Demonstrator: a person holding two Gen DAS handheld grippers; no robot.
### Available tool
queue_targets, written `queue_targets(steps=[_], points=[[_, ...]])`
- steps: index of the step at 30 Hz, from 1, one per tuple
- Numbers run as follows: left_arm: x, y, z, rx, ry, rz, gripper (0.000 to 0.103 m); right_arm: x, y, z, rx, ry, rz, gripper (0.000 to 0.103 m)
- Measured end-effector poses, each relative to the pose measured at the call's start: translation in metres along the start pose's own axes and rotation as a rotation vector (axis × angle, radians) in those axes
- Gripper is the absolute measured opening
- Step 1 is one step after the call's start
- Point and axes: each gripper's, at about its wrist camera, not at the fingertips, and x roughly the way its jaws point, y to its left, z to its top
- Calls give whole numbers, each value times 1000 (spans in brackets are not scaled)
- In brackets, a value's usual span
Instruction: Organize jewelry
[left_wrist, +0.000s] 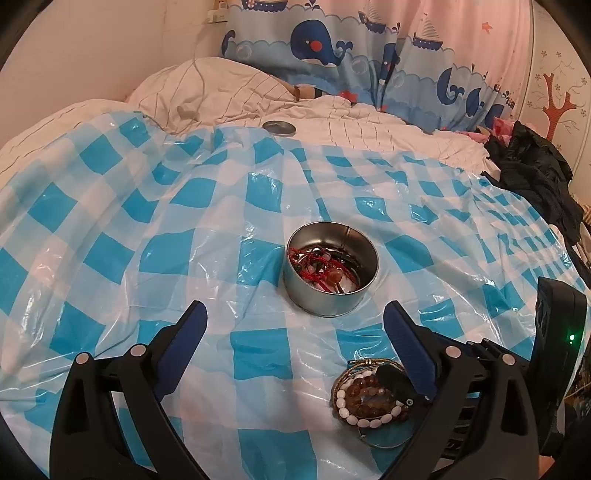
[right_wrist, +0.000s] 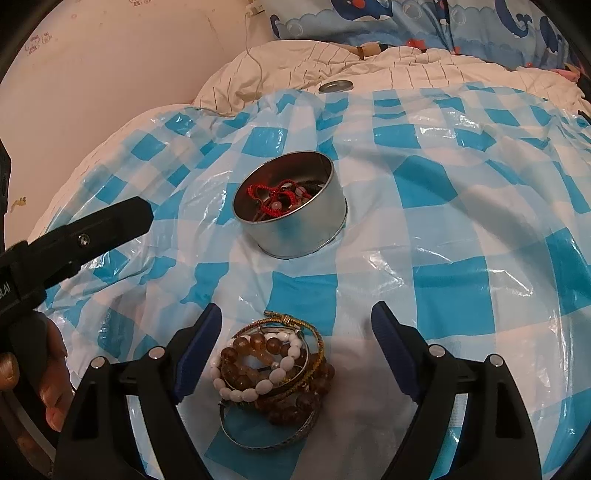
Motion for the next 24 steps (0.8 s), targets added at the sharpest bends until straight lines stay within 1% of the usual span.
queue_targets(steps=[24], points=[[1,-3,-1,12,6,4,94,2,-1,0,-4,11,-1,82]])
